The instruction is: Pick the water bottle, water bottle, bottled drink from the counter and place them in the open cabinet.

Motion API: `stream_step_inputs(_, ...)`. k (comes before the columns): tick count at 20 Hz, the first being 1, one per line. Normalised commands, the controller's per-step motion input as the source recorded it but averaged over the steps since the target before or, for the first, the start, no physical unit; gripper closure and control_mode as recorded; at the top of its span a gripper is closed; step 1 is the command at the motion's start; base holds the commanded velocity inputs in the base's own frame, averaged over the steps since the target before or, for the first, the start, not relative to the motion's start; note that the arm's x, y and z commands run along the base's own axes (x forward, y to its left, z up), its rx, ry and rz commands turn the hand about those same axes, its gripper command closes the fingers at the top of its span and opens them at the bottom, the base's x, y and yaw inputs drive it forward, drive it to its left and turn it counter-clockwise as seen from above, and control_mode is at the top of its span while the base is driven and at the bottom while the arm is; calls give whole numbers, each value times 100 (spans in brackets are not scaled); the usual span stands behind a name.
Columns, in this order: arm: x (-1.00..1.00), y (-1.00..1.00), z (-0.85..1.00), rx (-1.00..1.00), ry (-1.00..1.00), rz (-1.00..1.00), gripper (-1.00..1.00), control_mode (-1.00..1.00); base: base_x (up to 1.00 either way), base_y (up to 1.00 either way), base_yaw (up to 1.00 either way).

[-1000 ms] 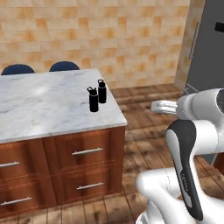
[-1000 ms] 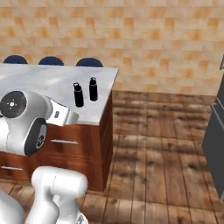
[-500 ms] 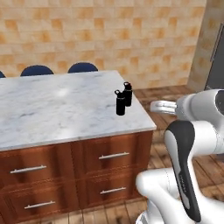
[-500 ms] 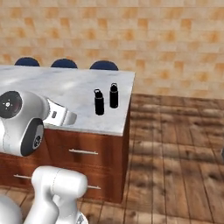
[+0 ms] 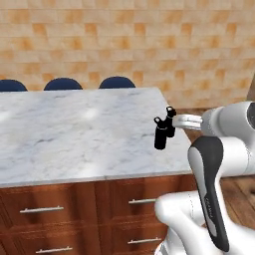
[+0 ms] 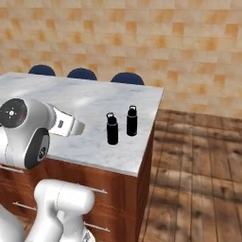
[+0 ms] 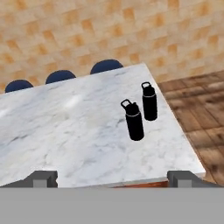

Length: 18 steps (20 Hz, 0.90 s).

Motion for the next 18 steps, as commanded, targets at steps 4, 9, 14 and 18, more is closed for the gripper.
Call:
stream_step_inputs(4, 0, 0, 0, 0, 0, 0, -100, 100, 69, -1, 22)
stream_step_inputs(9, 0, 0, 0, 0, 0, 0, -100, 100, 63, 0, 2)
stream_step_inputs(14, 0, 0, 0, 0, 0, 0, -100, 100, 37, 0, 0)
stream_step_inputs(18, 0, 0, 0, 0, 0, 0, -100, 100, 0, 0, 0)
